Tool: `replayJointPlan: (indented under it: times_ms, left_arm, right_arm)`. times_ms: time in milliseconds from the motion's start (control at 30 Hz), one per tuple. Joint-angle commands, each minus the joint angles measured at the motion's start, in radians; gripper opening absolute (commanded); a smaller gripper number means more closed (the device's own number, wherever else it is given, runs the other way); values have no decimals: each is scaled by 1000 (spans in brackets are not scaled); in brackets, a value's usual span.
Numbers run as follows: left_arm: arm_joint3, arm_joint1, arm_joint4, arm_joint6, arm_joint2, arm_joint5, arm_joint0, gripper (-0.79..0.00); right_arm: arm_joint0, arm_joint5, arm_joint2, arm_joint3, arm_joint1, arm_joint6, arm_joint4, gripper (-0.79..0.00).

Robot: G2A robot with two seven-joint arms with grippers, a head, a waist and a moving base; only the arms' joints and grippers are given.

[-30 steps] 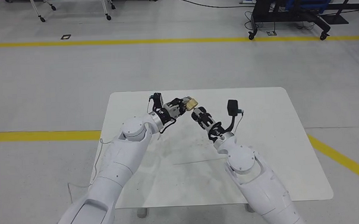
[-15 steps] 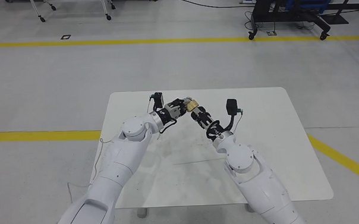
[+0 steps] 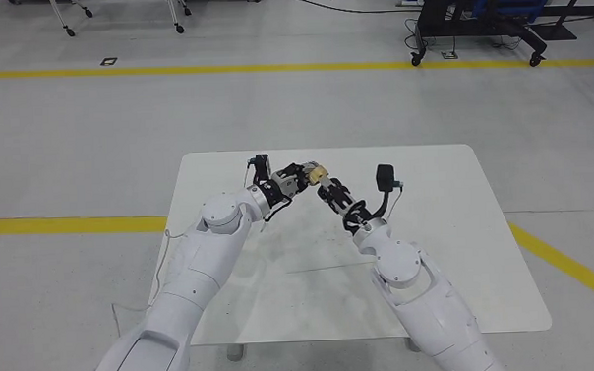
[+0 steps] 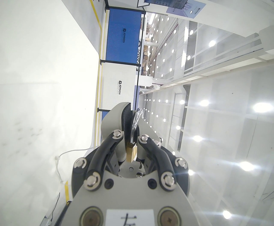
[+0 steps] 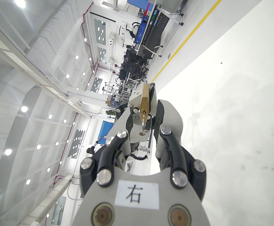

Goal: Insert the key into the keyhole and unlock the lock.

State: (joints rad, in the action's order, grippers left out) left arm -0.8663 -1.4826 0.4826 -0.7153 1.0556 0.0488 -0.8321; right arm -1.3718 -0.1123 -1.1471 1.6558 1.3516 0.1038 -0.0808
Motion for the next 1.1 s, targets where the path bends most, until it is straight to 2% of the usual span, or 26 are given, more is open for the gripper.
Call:
replayJointPlan:
  times_ms: [0,167,200,267,300,733,767,833,867,900,933,967,1067]
  left_arm:
    - [-1,-1,7,-3,0,-2,-2,-785]
    - [1,-1,7,0,3,-2,-2,-785]
    - [1,-1,6,1,3,-2,-2,-785]
    - [0,-1,3,3,3,2,-3,-785]
    - [0,-1,0,5,3,2,-2,-785]
    - [-2,-2,-9,1,0,5,-4,-785]
    - [-2,-2,-8,0,0,5,-4,-785]
    - [-4,-3,-5,-1,1,8,-5,-785]
    - [-4,-3,-2,-3,2,11,-6,-785]
    - [-4,-3,0,-4,3,13,-5,-785]
    - [-2,-3,1,-5,5,14,-3,-785]
    - [-1,-3,6,-4,7,17,-3,-785]
    - [3,-3,9,-6,10,22,-2,-785]
  right_arm:
    - [-6,9,-5,3,-1,4,1,-591]
    - [-22,29,-19,12,-2,11,12,-622]
    - [-26,33,-21,14,-2,15,15,-646]
    - [-31,37,-26,17,-3,20,16,-757]
    - [-33,37,-28,17,-3,22,18,-785]
    - [9,-19,-11,-7,7,8,25,-785]
    - [10,-20,-10,-9,8,7,28,-748]
    - [13,-16,-9,-12,9,24,46,-727]
    - [12,-14,-12,-13,9,30,52,-677]
    - [10,-11,-16,-12,8,38,58,-566]
    - [6,-7,-22,-11,7,45,66,-409]
    - [1,-2,-30,-6,6,52,72,0]
    - [1,-2,-30,-6,6,52,72,0]
